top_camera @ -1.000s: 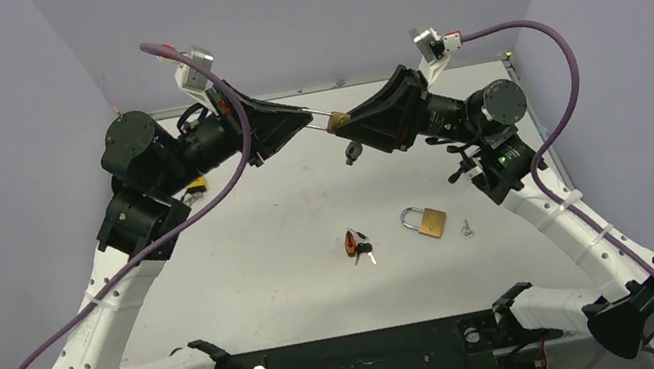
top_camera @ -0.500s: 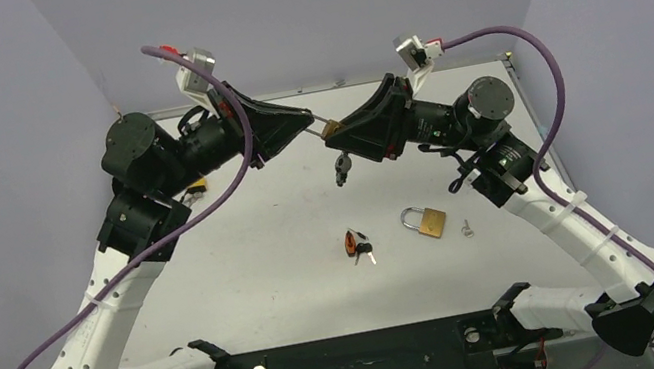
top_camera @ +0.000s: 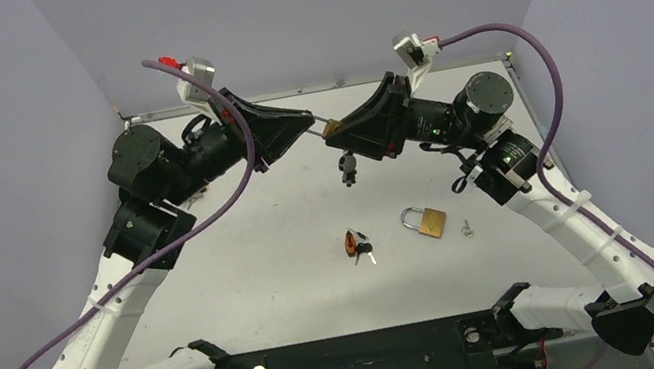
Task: Lock with the key
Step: Lock the lock.
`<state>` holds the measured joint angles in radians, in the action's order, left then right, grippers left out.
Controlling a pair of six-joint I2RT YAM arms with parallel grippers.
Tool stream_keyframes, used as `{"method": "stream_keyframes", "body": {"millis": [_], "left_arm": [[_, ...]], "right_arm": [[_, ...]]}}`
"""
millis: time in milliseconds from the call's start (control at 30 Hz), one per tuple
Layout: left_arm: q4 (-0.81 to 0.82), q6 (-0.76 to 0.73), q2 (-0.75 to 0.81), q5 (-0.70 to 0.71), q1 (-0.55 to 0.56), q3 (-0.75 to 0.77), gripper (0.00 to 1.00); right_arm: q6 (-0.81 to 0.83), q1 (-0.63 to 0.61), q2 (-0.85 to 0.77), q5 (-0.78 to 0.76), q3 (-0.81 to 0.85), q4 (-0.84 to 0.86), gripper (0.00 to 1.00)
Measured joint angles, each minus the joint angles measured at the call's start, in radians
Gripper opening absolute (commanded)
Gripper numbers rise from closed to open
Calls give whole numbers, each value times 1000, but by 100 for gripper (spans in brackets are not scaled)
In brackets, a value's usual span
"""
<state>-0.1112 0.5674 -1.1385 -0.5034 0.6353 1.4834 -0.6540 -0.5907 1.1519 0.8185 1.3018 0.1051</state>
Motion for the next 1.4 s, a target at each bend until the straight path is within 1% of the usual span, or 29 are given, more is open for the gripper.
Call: {"method": "stream_keyframes", "body": {"millis": [533,733,1100,1400], "left_arm": [[68,-47,12,169,94,-21,0],[126,-54,13,215,119,-45,0],[229,-55,24,274,137,-106,0],[198,-39,43,304,130,-109,0]], "right_arm": [[-21,2,39,27,79,2,0],[-24,7,52,35,107,0,0],[-39,14,85,53,157,-17,0],[-39,13,89,60,155,-16,0]]}}
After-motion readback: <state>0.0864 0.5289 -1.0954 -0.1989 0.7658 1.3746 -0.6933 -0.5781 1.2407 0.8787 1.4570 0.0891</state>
